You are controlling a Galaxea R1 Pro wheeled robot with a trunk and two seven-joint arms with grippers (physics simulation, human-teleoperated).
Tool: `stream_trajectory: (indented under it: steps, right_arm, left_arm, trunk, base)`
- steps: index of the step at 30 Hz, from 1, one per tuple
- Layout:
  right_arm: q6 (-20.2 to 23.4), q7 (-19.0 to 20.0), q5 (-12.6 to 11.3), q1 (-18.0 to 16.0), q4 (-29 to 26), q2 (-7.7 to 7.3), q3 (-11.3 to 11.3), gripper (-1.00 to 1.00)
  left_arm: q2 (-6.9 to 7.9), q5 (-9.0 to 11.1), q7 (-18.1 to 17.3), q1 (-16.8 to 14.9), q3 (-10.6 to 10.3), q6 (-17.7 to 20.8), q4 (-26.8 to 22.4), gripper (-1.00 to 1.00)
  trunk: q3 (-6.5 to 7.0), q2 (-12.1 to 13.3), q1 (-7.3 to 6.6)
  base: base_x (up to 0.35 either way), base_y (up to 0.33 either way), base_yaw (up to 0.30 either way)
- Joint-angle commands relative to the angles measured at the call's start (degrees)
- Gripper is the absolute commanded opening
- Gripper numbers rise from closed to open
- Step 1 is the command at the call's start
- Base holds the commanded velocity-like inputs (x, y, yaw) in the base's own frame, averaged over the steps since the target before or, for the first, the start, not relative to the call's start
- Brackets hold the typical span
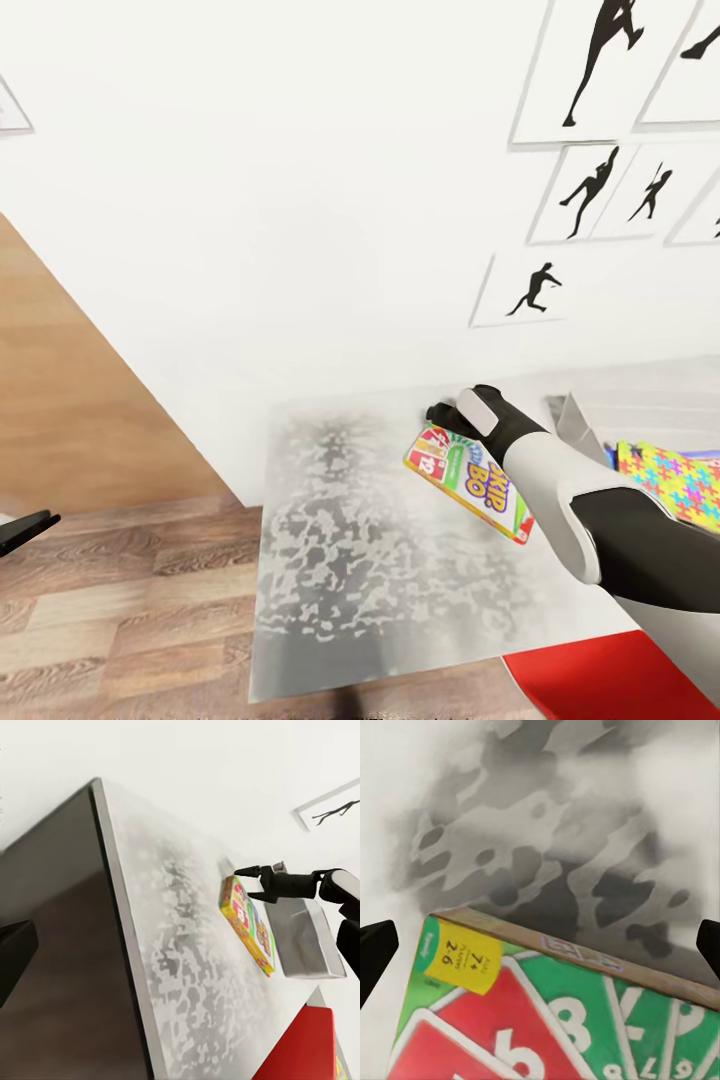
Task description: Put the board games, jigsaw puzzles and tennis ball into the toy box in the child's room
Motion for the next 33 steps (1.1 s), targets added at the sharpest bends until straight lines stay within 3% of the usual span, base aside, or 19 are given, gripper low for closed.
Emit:
stream_trajectory:
  steps: [1,15,33]
  right_arm:
    - [0.2,-0.4,-0.6,0.0,-0.1,-0.04,0.5,1.00]
    - [0.3,-0.4,-0.6,-0.1,-0.2,-0.05,0.5,1.00]
    - [0.3,-0.3,-0.6,-0.1,-0.2,-0.01,0.5,1.00]
  left_arm:
    - [0.01,-0.1,-0.3,0.0,0.0,0.6,0.0,1.00]
    - [0.01,-0.1,-0.3,0.0,0.0,0.6,0.0,1.00]
    - [0.01,-0.1,-0.3,0.0,0.0,0.6,0.0,1.00]
  trunk:
    - [-0.19,-0.1,0.03]
    - [-1.41,-0.1,0.03]
    - [-1.52,-0.1,0.03]
  base:
    - [0.000,0.000,0.000]
    - [-0.014,0.000,0.000]
    - [-0.126,0.000,0.000]
